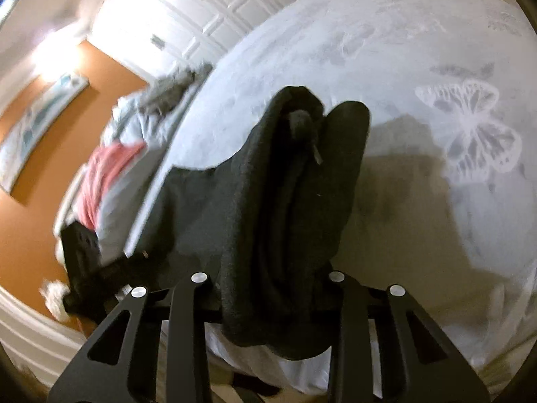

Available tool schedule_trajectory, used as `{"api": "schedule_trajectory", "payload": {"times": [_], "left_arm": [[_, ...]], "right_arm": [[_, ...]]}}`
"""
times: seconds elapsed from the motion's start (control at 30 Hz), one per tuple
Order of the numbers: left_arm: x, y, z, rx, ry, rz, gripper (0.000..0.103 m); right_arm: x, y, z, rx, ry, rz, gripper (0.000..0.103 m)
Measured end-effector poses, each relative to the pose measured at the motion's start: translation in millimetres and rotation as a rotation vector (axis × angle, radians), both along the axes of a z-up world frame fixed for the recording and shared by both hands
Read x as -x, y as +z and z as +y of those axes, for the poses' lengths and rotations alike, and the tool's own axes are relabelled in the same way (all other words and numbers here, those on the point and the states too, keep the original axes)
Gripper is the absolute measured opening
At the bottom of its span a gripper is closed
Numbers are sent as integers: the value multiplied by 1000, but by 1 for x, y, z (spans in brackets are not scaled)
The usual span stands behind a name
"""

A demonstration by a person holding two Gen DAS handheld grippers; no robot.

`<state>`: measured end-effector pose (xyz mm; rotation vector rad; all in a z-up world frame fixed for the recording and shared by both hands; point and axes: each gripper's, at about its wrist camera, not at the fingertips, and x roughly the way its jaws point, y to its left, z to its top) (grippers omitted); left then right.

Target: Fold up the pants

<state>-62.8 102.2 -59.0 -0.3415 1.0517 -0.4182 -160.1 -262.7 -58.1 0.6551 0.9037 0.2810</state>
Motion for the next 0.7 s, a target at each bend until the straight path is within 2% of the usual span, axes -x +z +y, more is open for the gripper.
{"api": "schedule_trajectory", "payload": {"times": [0.03, 0.07, 0.1, 0.13, 0.17, 0.23, 0.3, 0.33, 0.37, 0.47, 0.53, 0.7], "left_arm": [[-2, -11, -1, -15, 12, 39, 26], [-5, -16, -1, -15, 25, 59, 33], [-6, -18, 0, -9, 35, 63, 34], [-8, -18, 0, -3, 35, 63, 40], [-10, -19, 0, 19, 19, 68, 52], [-11, -22, -3, 37, 21, 64, 55], [-12, -19, -8, 6, 9, 43, 47], [-11, -17, -11, -12, 6, 24, 27], [-10, -13, -11, -22, 10, 7, 17], [-5, 1, -5, 18, 15, -11, 14], [5, 19, -7, 36, 4, -46, 14], [54, 87, -25, -64, -51, -209, 14]], "right_arm": [[1, -13, -1, 29, -24, 50, 37], [0, -22, -5, 17, -44, 80, 41], [0, -29, -9, -30, -62, 99, 43], [0, -34, -15, -99, -83, 104, 46], [-2, -35, -18, -120, -84, 106, 47], [-4, -37, -19, -125, -77, 106, 47], [-5, -38, -20, -135, -81, 101, 46], [-4, -37, -19, -124, -83, 99, 38], [-4, -35, -17, -100, -80, 90, 35], [0, -17, -1, 9, -59, 36, 31], [7, 0, 4, 25, -54, -11, 30], [34, 52, 17, 51, -22, -138, 30]]}}
